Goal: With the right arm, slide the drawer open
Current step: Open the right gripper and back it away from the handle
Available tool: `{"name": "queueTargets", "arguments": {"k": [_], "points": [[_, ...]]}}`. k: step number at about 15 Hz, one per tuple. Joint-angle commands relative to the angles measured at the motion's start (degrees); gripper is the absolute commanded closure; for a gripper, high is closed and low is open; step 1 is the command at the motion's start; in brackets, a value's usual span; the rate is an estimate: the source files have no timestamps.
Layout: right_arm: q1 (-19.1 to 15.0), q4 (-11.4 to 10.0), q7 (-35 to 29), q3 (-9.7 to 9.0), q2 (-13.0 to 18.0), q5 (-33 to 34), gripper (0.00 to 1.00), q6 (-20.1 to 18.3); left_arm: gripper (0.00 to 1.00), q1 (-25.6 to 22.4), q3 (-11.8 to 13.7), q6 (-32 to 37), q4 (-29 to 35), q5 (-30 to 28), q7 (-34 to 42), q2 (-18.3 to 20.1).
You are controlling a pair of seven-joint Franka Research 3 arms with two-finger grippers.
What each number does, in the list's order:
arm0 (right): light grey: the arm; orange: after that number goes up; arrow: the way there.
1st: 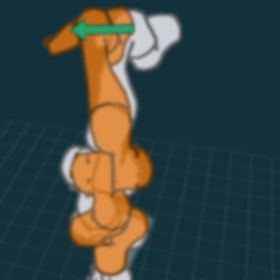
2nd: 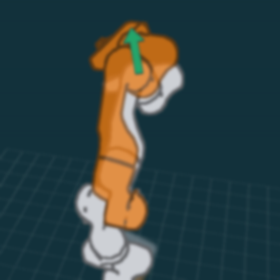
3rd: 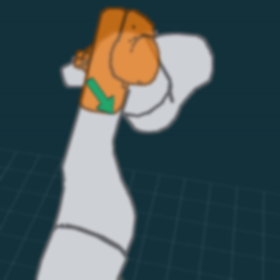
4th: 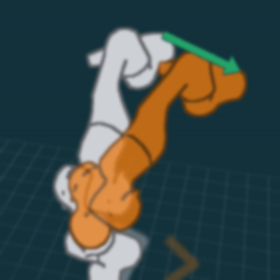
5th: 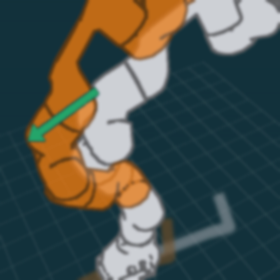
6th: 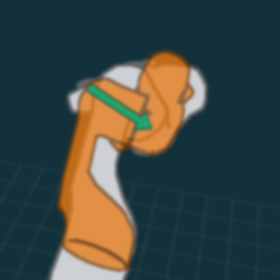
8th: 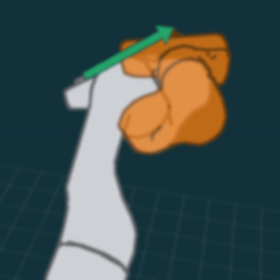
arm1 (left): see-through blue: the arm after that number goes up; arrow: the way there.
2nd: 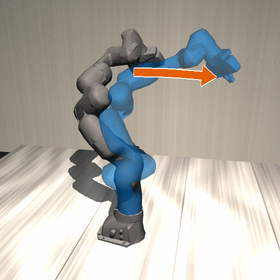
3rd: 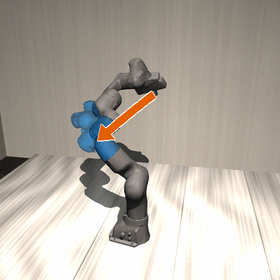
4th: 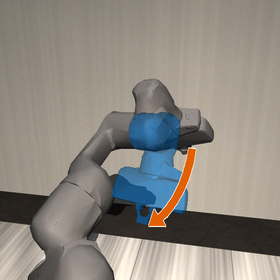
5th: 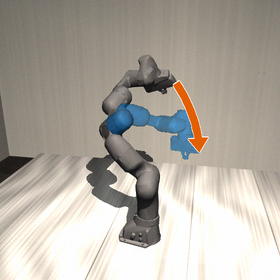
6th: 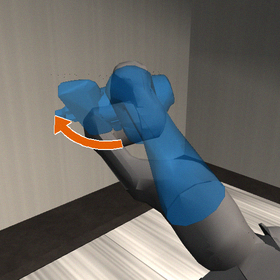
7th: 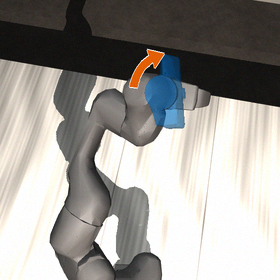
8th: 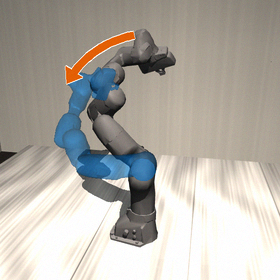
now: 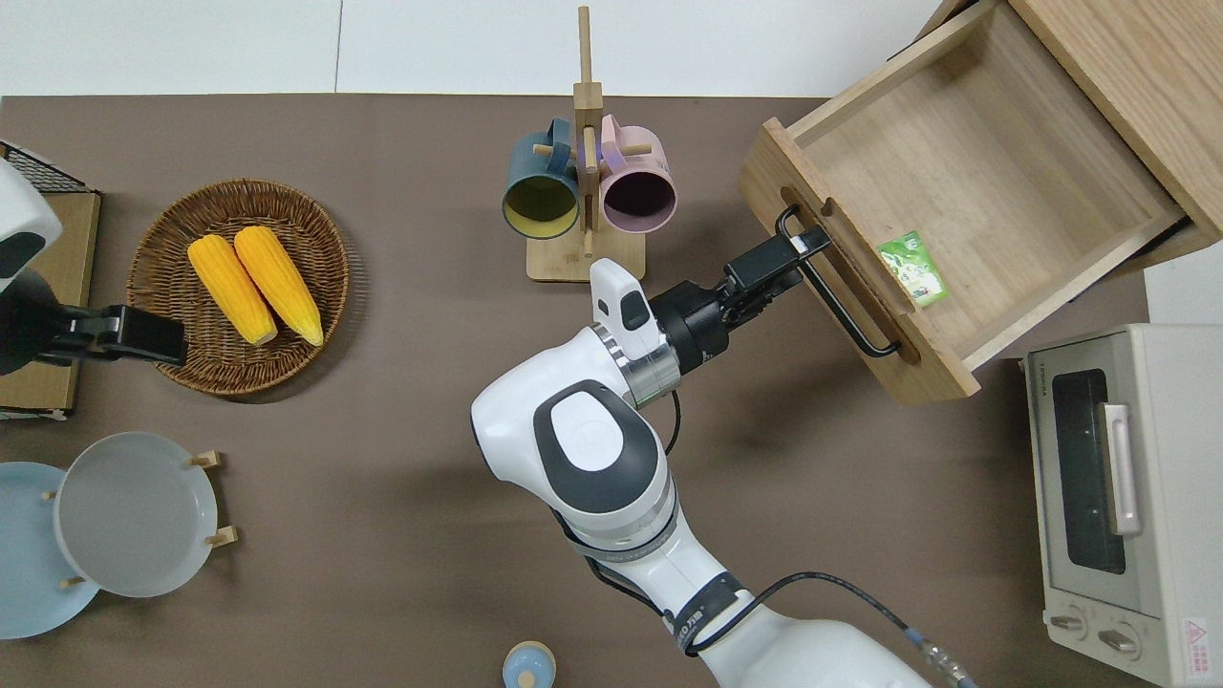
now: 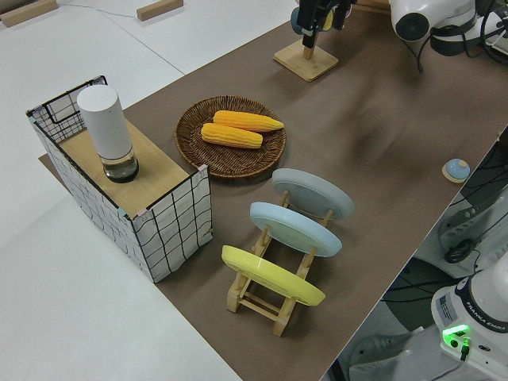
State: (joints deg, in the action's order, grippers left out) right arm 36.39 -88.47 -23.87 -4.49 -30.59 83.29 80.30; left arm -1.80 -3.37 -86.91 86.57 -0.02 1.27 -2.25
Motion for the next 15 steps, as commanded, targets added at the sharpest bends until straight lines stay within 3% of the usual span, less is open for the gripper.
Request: {"name": "queueTargets", "arguments": {"k": [1, 6, 12, 15], "points": [[0.09, 0.40, 0.32, 0.01, 0.10, -0.23, 0.011, -0.59, 0.01, -0.31, -0.40, 1.13, -1.40, 0.98, 0.58, -0.65], [1.58, 0.57, -2.41, -0.08, -0.17, -0.49, 0.011, -1.20, 0.01, -0.31, -0.40, 1.13, -1.40, 0.98, 0.58, -0.65], [3.78, 3.91, -3.64, -1.13, -0.08, -5.31, 0.011, -2.96, 0.01, -0.31, -0.40, 1.13, -1.40, 0.98, 0.58, -0.65], [3.87, 7.33, -6.36, -1.92, 0.18, -11.11, 0.011, -3.22, 0.01, -0.31, -0.40, 1.13, -1.40, 0.98, 0.58, -0.65]]}}
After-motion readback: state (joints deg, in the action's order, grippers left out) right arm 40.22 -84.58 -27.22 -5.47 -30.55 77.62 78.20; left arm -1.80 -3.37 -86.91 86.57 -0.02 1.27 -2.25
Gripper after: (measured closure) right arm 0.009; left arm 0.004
